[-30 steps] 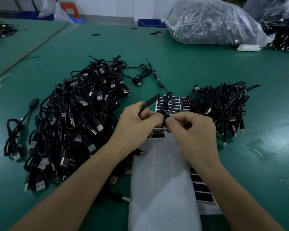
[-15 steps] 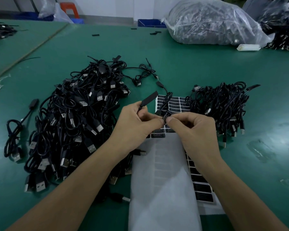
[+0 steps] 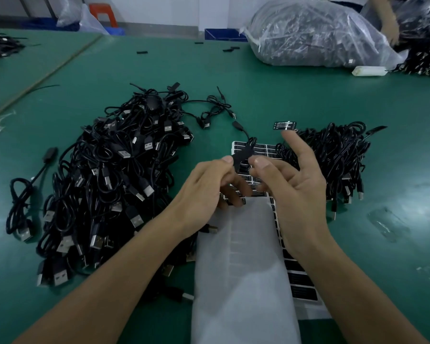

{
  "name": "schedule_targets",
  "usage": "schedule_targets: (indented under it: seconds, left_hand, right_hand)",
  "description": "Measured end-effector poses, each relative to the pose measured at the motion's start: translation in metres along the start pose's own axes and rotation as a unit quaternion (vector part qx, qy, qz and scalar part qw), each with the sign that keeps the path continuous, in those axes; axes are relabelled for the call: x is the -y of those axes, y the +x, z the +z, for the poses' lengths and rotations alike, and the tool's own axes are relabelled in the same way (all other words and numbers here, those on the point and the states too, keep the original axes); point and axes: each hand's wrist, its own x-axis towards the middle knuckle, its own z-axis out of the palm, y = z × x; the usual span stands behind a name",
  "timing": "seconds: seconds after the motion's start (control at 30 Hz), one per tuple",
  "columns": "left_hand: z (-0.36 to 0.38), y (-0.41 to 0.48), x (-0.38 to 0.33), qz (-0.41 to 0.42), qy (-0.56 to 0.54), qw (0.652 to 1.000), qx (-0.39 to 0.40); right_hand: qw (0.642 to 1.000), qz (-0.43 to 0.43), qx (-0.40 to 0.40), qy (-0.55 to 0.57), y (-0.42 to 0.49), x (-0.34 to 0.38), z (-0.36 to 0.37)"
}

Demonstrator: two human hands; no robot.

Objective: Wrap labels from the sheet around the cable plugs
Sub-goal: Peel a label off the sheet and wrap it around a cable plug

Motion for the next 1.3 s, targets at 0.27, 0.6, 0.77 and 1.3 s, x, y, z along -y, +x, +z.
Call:
schedule_targets:
  seconds: [0.27,0.6,0.77,1.3]
  left_hand:
    - [0.0,-0.002,0.005,0.028,0.066,0.997,0.009]
    - [-0.002,0.002,0.009,0.068,0.056,0.993,-0.082]
    - [-0.003,0.003,0.01,0.031,0.031,0.997,-0.056]
    - [-0.003,0.006,0.012,-0.014,-0.086,0.994,-0.058]
  right_hand:
    - [0.999,0.016,-0.027,0.032,0.004,0.001,-0.002]
    - [0.998,-0.033,-0.045,-0.031,0.007,-0.005,-0.007]
    - [0.998,-0.033,-0.036,-0.032,0.008,-0.008,-0.008]
    - [0.998,0.033,-0.002,-0.061,0.006,-0.005,-0.005]
